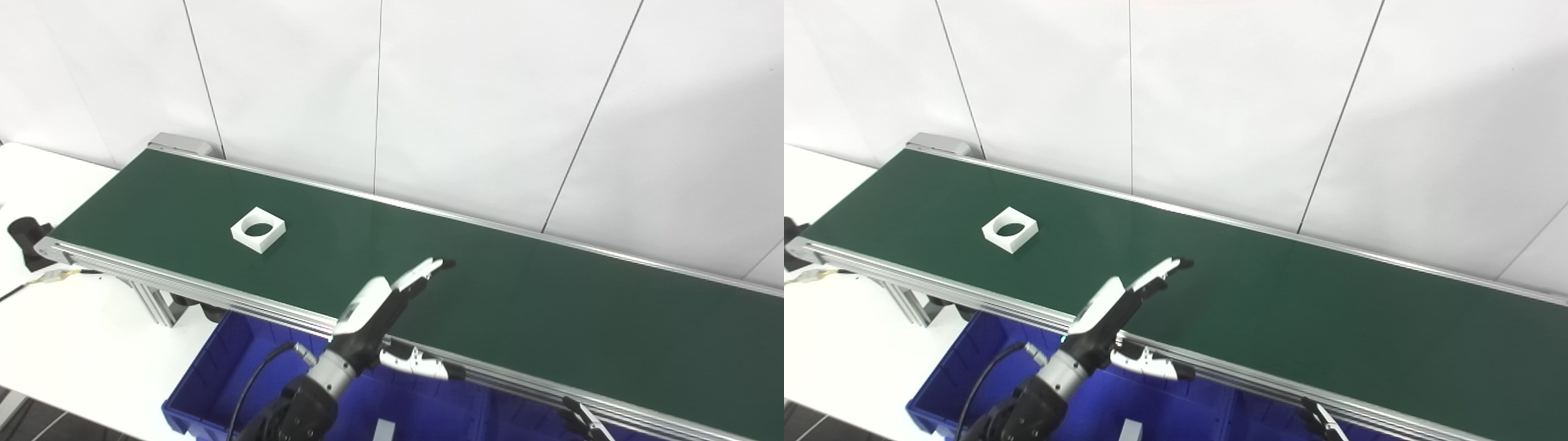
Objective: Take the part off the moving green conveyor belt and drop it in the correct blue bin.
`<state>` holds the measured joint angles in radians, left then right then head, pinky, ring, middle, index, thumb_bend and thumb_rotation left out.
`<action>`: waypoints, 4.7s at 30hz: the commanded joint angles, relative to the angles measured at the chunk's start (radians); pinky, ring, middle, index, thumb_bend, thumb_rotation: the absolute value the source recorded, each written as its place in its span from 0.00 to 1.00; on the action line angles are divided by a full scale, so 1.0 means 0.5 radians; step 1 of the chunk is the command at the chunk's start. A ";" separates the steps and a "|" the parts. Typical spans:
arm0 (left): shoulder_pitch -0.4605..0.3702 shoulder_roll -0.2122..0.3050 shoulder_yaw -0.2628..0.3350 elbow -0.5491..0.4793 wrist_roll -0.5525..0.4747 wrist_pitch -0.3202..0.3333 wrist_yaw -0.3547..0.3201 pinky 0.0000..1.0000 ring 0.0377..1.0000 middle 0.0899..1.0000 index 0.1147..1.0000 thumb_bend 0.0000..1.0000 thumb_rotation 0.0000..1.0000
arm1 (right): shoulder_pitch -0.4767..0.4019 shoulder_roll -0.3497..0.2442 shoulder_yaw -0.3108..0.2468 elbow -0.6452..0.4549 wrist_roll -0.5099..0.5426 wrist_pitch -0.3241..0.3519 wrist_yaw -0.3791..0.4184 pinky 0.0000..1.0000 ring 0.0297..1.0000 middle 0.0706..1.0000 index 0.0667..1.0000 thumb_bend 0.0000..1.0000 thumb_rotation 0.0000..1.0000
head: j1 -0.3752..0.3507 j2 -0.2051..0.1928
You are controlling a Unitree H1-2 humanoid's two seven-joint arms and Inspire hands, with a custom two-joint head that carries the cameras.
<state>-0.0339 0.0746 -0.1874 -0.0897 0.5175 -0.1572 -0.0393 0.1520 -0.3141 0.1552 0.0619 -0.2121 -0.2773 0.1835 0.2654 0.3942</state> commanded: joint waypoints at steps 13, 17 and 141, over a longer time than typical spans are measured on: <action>-0.240 -0.051 0.075 0.079 0.251 0.125 0.281 0.90 0.96 0.97 0.93 0.88 0.47 | -0.033 0.000 -0.028 0.001 0.034 -0.170 -0.032 0.80 0.87 0.88 0.93 0.99 0.20 | 0.004 -0.020; -0.298 -0.043 0.099 0.120 0.341 0.212 0.342 0.92 0.96 0.97 0.93 0.87 0.46 | -0.037 -0.005 -0.027 0.017 0.043 -0.179 -0.024 0.80 0.87 0.88 0.93 0.99 0.20 | 0.005 -0.023; -1.062 0.412 -0.195 1.097 0.177 0.612 0.278 0.27 0.34 0.41 0.47 0.49 0.00 | 0.025 0.079 -0.070 -0.116 -0.057 -0.184 -0.089 0.74 0.83 0.84 0.88 1.00 0.27 | -0.105 0.046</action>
<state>-0.5356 0.2651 -0.3036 0.5142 0.6184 0.1727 0.0693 0.1775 -0.2699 0.1287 0.0243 -0.2525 -0.3346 0.1513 0.2132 0.4157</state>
